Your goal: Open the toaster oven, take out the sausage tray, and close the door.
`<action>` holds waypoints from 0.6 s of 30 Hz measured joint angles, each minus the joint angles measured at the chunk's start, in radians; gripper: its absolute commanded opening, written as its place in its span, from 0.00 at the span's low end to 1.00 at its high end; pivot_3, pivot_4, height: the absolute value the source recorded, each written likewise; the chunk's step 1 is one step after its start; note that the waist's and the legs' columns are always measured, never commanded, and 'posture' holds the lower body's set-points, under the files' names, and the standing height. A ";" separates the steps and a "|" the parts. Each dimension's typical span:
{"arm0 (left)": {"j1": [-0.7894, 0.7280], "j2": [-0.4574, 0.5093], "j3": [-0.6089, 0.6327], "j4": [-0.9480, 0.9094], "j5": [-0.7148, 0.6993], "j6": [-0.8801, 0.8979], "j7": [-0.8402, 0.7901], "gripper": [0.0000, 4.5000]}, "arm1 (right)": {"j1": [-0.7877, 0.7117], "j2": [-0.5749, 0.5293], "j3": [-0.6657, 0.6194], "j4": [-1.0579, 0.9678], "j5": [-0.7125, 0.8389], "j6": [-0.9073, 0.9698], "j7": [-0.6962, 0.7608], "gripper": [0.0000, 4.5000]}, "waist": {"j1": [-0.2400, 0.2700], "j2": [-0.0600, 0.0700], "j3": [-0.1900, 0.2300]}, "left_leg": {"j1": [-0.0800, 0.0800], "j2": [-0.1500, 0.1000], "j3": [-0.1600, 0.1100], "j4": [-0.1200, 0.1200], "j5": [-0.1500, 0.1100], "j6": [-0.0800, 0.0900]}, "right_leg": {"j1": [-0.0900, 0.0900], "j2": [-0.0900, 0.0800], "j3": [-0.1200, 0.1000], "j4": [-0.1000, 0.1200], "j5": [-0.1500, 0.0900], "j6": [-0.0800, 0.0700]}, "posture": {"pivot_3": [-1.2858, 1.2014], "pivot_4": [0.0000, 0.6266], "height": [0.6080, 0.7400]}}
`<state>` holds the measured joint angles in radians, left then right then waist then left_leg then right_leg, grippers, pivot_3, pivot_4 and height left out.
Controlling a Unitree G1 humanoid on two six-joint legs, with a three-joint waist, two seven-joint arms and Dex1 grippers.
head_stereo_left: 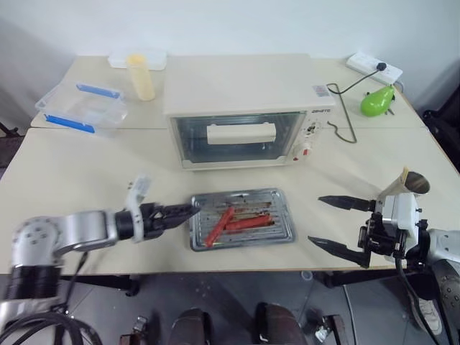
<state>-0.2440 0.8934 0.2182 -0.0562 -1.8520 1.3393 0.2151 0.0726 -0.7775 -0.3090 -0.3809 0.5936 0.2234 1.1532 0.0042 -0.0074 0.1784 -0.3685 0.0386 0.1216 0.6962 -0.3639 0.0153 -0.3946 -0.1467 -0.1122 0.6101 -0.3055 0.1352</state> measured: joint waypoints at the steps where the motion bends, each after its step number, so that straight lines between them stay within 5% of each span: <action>1: 0.025 0.026 0.016 -0.032 0.051 -0.003 -0.050 1.00 | -0.005 -0.001 0.006 0.016 -0.003 -0.003 0.012 1.00 | 0.001 0.000 0.000 | 0.000 0.000 0.000 0.000 0.000 0.000 | 0.000 0.000 0.000 -0.001 0.000 0.000 | 0.52 0.24 1.00; 5: 0.200 0.140 0.088 -0.166 0.425 -0.208 -0.474 1.00 | -0.045 -0.003 0.030 0.063 -0.009 -0.007 0.040 1.00 | 0.000 0.002 0.001 | -0.001 -0.001 0.005 -0.001 0.000 -0.001 | -0.002 0.000 0.000 -0.002 -0.001 -0.001 | 0.52 0.24 1.00; 9: 0.415 0.103 0.265 -0.238 0.694 -0.549 -0.948 1.00 | -0.054 -0.007 0.026 0.095 -0.010 -0.020 0.066 1.00 | -0.005 0.002 0.001 | -0.001 0.002 0.017 -0.007 -0.001 -0.003 | -0.008 0.001 -0.002 -0.003 -0.001 -0.002 | 0.52 0.24 1.00; 15: 0.589 0.074 0.288 -0.169 1.196 -1.112 -1.260 1.00 | -0.077 -0.010 0.027 0.169 -0.030 -0.061 0.101 1.00 | -0.006 0.002 0.001 | -0.001 0.003 0.027 -0.010 -0.001 -0.002 | -0.014 0.001 -0.001 -0.003 -0.001 -0.002 | 0.52 0.24 1.00; 18: 0.590 0.049 0.288 -0.093 1.301 -1.282 -1.344 1.00 | -0.091 -0.013 0.032 0.193 -0.050 -0.096 0.123 1.00 | -0.006 0.002 0.001 | -0.001 0.005 0.028 -0.010 -0.001 -0.002 | -0.015 0.000 0.000 -0.002 0.000 -0.002 | 0.52 0.24 1.00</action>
<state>0.3456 0.9423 0.5064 -0.1492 -0.5507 0.0572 -1.1293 -0.0182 -0.7904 -0.2771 -0.1877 0.5434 0.1275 1.2760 -0.0014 -0.0054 0.1793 -0.3694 0.0435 0.1493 0.6863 -0.3646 0.0136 -0.4095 -0.1465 -0.1123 0.6083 -0.3059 0.1332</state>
